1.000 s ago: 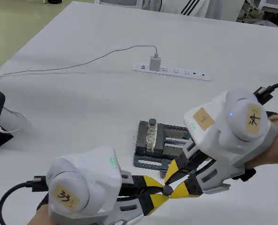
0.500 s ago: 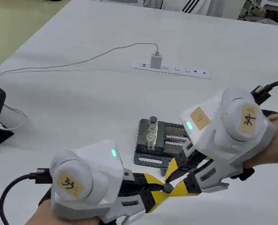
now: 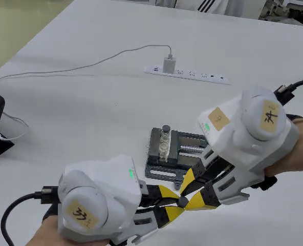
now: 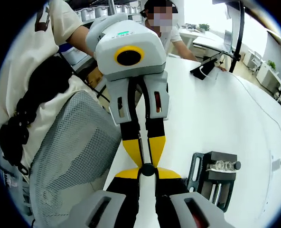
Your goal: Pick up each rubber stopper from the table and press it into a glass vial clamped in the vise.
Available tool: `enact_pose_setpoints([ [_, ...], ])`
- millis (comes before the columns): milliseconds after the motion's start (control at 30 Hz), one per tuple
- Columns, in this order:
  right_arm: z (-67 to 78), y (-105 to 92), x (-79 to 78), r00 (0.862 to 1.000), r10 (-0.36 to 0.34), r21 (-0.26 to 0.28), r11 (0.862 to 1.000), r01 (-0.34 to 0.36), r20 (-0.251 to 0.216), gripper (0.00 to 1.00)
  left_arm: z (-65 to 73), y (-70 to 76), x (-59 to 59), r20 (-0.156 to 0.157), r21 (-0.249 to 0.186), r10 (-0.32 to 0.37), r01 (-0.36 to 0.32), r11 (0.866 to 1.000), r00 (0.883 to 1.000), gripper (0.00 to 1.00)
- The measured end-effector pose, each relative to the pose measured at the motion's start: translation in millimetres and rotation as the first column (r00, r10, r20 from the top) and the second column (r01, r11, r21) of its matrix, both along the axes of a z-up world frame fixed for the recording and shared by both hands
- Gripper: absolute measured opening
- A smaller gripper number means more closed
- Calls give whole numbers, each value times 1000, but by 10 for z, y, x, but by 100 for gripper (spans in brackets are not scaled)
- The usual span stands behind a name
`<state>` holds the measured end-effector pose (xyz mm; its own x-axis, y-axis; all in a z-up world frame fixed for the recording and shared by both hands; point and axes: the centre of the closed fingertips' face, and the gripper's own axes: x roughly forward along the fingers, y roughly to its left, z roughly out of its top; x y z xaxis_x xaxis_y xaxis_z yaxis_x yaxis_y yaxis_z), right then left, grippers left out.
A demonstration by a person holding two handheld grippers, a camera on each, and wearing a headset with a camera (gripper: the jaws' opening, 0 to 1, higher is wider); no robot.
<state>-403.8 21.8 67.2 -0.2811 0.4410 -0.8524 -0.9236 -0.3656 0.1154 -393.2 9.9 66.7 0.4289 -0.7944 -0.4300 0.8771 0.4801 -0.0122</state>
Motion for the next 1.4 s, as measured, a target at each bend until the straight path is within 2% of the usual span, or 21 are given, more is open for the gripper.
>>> enact_pose_setpoints([
  [33, 3, 2, 4, 1000, -2, 1, 1000, 2, 0, 7, 0, 2, 7, 8, 3, -2, 2, 1000, 1000, 3],
  [200, 3, -2, 1, 1000, -10, 0, 1000, 10, -5, 7, -1, -2, 6, -14, -9, 4, -4, 1000, 1000, 3],
  [467, -9, -17, 3, 1000, -14, -7, 1000, 14, -4, 6, -14, -11, 4, -11, -13, 7, -7, 1000, 1000, 4],
  [533, -9, -20, 0, 1000, -15, -9, 1000, 15, -7, 6, -14, -15, 2, -19, -19, 8, -8, 1000, 1000, 4],
  [633, -14, -23, -1, 1000, -13, -10, 1000, 13, -6, 6, -15, -8, 12, -9, -16, 11, -11, 1000, 1000, 5],
  [700, -19, -25, 2, 1000, -15, -12, 1000, 15, -7, 6, -24, 14, 37, -22, -24, 32, -32, 999, 999, 12],
  [833, -43, -42, 40, 1000, -17, -19, 1000, 17, 8, 6, -61, 98, 109, -26, -22, 83, -83, 996, 996, 28],
  [933, -46, -54, 54, 1000, -15, -22, 1000, 16, 12, 6, -104, 193, 173, -35, -22, 136, -137, 990, 990, 43],
  [1033, -49, -69, 65, 1000, -15, -28, 1000, 15, 15, 6, -161, 332, 247, -52, -15, 220, -221, 975, 974, 61],
  [1167, -58, -91, 87, 1000, -15, -35, 999, 15, 19, 6, -209, 458, 306, -55, 1, 274, -275, 961, 960, 83],
  [1233, -64, -103, 96, 1000, -15, -39, 999, 16, 21, 6, -211, 529, 341, -44, 0, 302, -303, 953, 952, 90],
  [1300, -69, -112, 107, 1000, -16, -41, 999, 17, 23, 6, -190, 594, 379, -46, -11, 338, -339, 941, 940, 99],
  [1400, -81, -120, 129, 1000, -17, -44, 999, 18, 27, 6, -178, 647, 397, -54, -18, 353, -355, 935, 934, 99],
])
